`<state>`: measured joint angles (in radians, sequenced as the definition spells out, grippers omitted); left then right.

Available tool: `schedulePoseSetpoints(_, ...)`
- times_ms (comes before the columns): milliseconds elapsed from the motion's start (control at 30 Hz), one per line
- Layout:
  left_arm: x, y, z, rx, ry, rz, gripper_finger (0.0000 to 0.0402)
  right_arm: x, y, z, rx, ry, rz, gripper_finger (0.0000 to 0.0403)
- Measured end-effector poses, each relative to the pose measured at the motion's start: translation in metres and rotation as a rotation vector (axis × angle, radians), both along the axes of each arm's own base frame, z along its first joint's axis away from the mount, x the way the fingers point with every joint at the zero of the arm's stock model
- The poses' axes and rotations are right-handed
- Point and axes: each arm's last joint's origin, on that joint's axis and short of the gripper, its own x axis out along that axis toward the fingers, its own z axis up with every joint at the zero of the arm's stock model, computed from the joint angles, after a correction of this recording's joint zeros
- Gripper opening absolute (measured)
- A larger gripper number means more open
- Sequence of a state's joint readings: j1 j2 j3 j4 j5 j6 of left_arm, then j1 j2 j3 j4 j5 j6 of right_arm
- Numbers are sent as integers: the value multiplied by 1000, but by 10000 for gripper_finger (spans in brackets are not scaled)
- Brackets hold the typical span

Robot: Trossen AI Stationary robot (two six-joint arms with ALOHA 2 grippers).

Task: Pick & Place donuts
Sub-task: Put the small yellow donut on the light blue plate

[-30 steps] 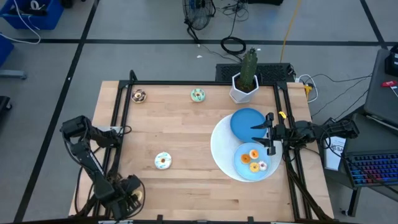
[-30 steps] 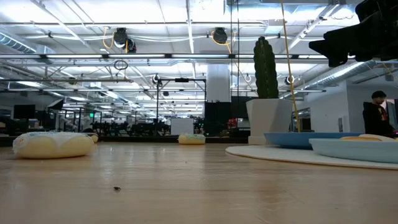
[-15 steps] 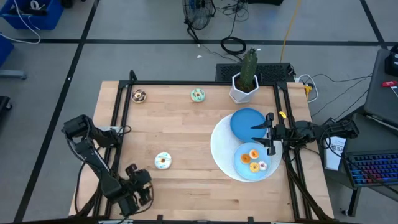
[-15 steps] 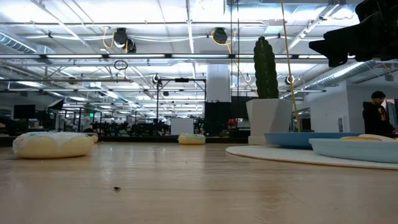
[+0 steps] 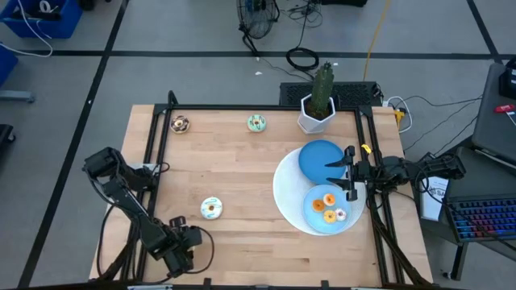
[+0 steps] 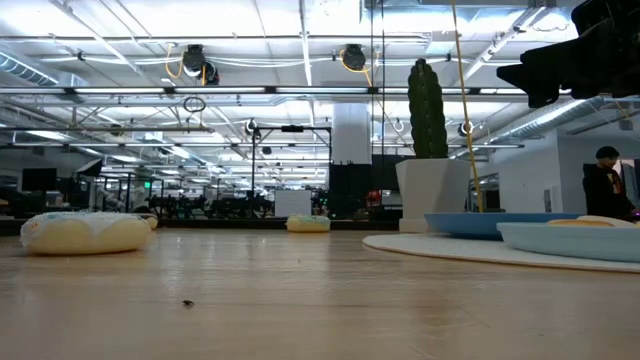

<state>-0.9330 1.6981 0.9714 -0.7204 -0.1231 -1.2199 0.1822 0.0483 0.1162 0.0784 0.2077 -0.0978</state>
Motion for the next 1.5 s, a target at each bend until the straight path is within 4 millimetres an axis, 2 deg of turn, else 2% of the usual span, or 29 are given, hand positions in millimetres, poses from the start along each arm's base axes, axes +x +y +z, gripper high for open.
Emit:
schedulePoseSetpoints(567, 13, 11, 0, -148, 183, -56, 230, 0, 0, 0, 0, 0, 0, 199)
schedulePoseSetpoints(933, 34, 31, 3, -171, 171, 12, 230, 0, 0, 0, 0, 0, 0, 199)
schedulePoseSetpoints(1167, 37, 27, 4, -261, 188, -3, 230, 0, 0, 0, 0, 0, 0, 199)
schedulePoseSetpoints(1267, 32, 29, 4, -233, 235, 22, 230, 0, 0, 0, 0, 0, 0, 199)
schedulePoseSetpoints(1400, 29, 41, 3, -149, 301, 153, 230, 0, 0, 0, 0, 0, 0, 199)
schedulePoseSetpoints(1500, 33, 45, 3, -126, 269, 196, 230, 0, 0, 0, 0, 0, 0, 199)
